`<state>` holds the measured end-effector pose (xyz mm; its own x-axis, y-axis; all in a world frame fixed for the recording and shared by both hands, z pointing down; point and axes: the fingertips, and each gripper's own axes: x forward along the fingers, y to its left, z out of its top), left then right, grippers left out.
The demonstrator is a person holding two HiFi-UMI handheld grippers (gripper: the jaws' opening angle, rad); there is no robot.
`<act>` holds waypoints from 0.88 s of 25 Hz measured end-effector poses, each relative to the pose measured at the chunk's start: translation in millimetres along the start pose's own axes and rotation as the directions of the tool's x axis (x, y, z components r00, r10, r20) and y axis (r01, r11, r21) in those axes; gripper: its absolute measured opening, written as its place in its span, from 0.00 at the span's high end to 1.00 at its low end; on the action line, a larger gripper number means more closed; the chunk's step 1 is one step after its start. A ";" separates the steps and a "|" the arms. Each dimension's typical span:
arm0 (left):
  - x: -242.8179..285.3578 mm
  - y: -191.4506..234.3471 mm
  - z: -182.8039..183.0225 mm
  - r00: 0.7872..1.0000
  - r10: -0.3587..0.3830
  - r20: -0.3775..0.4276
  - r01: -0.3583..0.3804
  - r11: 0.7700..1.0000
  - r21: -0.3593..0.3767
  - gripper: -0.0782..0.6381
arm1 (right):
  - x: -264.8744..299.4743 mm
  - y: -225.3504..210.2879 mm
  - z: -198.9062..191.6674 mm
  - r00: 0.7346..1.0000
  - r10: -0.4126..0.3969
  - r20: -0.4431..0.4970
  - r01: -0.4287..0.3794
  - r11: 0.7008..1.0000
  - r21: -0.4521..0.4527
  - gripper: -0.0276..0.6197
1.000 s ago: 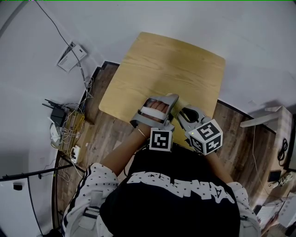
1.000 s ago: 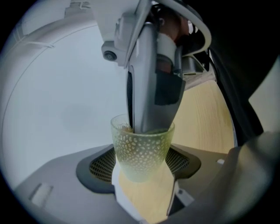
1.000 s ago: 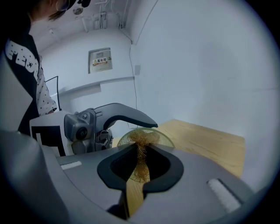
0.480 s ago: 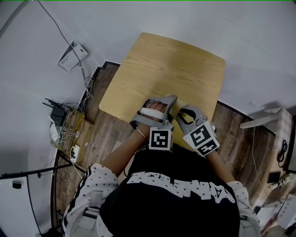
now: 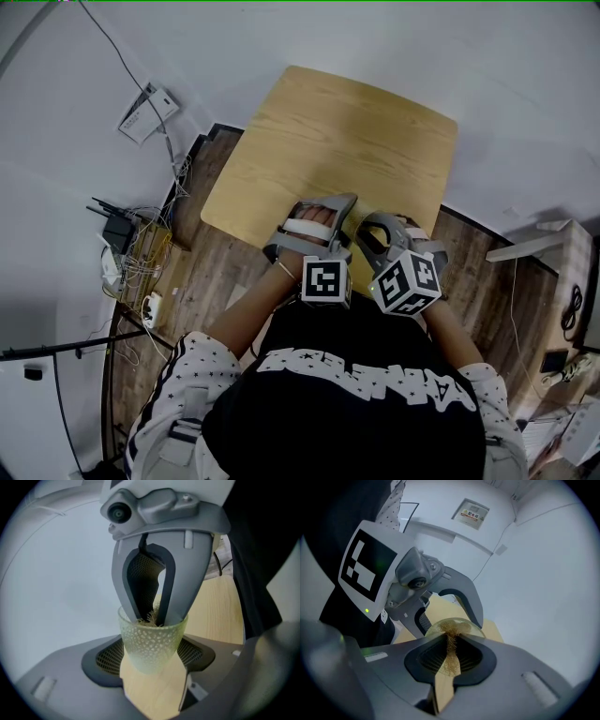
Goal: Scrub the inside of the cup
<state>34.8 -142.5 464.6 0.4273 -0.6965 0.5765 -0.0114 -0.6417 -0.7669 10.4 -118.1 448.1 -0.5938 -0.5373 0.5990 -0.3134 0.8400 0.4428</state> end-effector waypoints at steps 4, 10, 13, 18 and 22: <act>-1.3 4.2 2.2 1.000 0.005 0.013 -0.004 0.999 -0.032 0.39 | 0.8 0.9 0.6 1.000 0.012 -0.013 -0.013 0.995 -0.101 0.89; -1.0 1.0 1.7 1.000 -0.022 0.013 0.023 0.999 -0.049 0.39 | 1.8 6.1 -3.4 0.999 0.023 -0.036 -0.033 0.948 -0.318 0.88; -1.2 -2.3 1.6 0.999 -0.037 0.018 0.038 0.998 -0.056 0.39 | 2.1 10.5 -5.9 0.999 0.034 -0.042 -0.049 0.903 -0.427 0.88; -2.1 -2.5 3.2 0.999 -0.040 0.023 0.041 0.997 -0.063 0.39 | -0.1 12.0 -7.8 0.998 0.034 -0.046 -0.053 0.838 -0.543 0.88; -2.1 -1.7 3.5 0.999 -0.034 0.026 0.036 0.997 -0.065 0.39 | -2.2 11.6 -7.3 0.998 0.028 -0.049 -0.052 0.796 -0.603 0.88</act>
<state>37.1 -138.9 463.7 0.4511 -0.6655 0.5947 -0.0553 -0.6859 -0.7256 13.6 -107.7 456.8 -0.5657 -0.5164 0.6429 0.2278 0.6515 0.7237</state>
